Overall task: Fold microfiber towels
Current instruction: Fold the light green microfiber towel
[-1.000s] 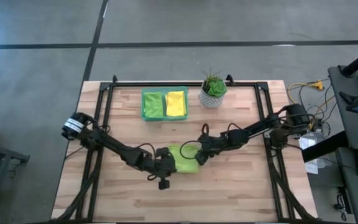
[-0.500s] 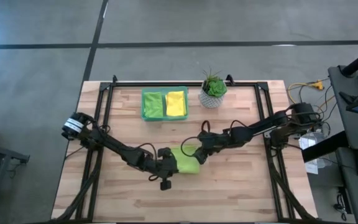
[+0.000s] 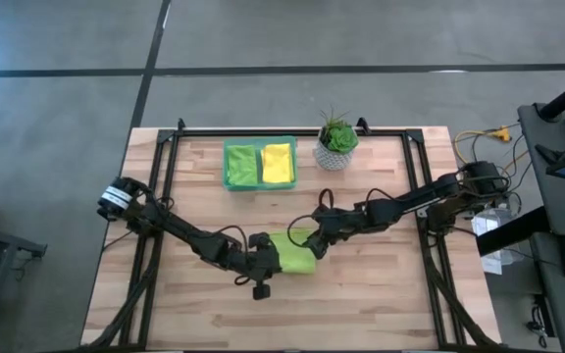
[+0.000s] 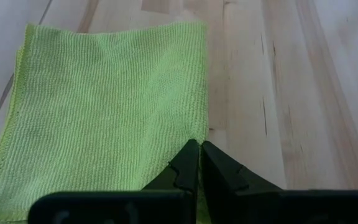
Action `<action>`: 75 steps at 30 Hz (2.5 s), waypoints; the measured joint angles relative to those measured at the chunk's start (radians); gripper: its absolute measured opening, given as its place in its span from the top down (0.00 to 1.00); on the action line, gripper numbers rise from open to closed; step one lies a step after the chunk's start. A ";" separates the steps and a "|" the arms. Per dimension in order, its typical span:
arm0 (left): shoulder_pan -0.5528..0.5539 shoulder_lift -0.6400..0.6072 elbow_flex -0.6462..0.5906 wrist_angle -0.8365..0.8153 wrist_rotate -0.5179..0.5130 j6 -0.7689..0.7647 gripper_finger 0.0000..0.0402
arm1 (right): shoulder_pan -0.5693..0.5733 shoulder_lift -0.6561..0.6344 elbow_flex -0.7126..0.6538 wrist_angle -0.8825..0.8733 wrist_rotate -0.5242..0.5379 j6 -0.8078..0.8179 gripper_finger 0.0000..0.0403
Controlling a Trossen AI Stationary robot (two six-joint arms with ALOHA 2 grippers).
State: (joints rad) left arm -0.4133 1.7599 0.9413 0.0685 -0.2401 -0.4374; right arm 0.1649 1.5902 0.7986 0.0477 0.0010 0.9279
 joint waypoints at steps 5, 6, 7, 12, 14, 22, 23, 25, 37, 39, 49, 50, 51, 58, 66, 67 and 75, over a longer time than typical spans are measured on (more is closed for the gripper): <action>0.000 0.000 0.000 0.001 0.000 -0.001 1.00 | 0.005 0.000 0.000 0.000 0.000 0.002 0.61; 0.000 0.000 0.000 0.002 0.000 -0.001 1.00 | 0.005 0.000 0.000 0.000 0.000 0.002 0.61; 0.000 0.000 0.000 0.002 0.000 -0.002 1.00 | 0.007 0.000 0.000 0.001 0.000 0.003 0.61; 0.001 0.000 0.000 0.003 0.000 -0.003 1.00 | 0.010 0.000 0.000 0.001 0.000 0.003 0.61; 0.001 0.000 0.000 0.003 0.001 -0.003 1.00 | 0.012 0.000 0.000 0.001 0.000 0.003 0.61; 0.001 0.000 0.008 0.006 0.001 -0.003 1.00 | 0.015 0.000 0.000 0.001 0.000 -0.002 0.61; 0.001 0.000 0.008 0.006 0.001 -0.003 1.00 | 0.014 0.000 0.000 0.001 0.000 -0.002 0.61; 0.001 0.000 0.008 0.005 0.001 -0.004 1.00 | 0.014 0.000 0.000 0.001 0.000 -0.003 0.61; 0.001 0.000 0.008 0.006 0.001 -0.005 1.00 | 0.014 0.000 0.000 0.001 0.000 -0.011 0.61; 0.002 0.000 0.008 0.005 0.001 -0.005 1.00 | 0.014 0.000 0.000 0.001 0.000 -0.012 0.61; 0.002 0.000 0.008 0.004 0.001 -0.003 1.00 | 0.015 0.000 0.000 0.001 -0.001 -0.013 0.61; 0.002 0.000 0.008 0.004 0.001 -0.003 1.00 | 0.015 0.000 0.000 0.001 -0.001 -0.014 0.61; 0.002 0.000 0.008 0.004 0.001 -0.003 1.00 | 0.014 0.000 0.000 0.001 -0.001 -0.015 0.61; 0.007 0.000 0.008 0.006 0.001 -0.002 1.00 | 0.014 0.011 0.000 0.028 -0.001 -0.012 0.61; 0.015 -0.001 0.011 0.030 0.001 0.002 1.00 | 0.014 0.124 0.069 0.038 -0.004 0.007 0.61; 0.016 -0.001 0.013 0.028 0.001 0.002 1.00 | 0.014 0.139 0.083 0.037 -0.004 0.007 0.61; 0.016 -0.007 0.015 0.028 0.002 -0.002 1.00 | 0.019 0.275 0.195 -0.137 -0.024 -0.054 0.61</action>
State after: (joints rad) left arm -0.3973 1.7534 0.9562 0.0963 -0.2386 -0.4393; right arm 0.1844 1.8647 0.9935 -0.0890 -0.0230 0.8736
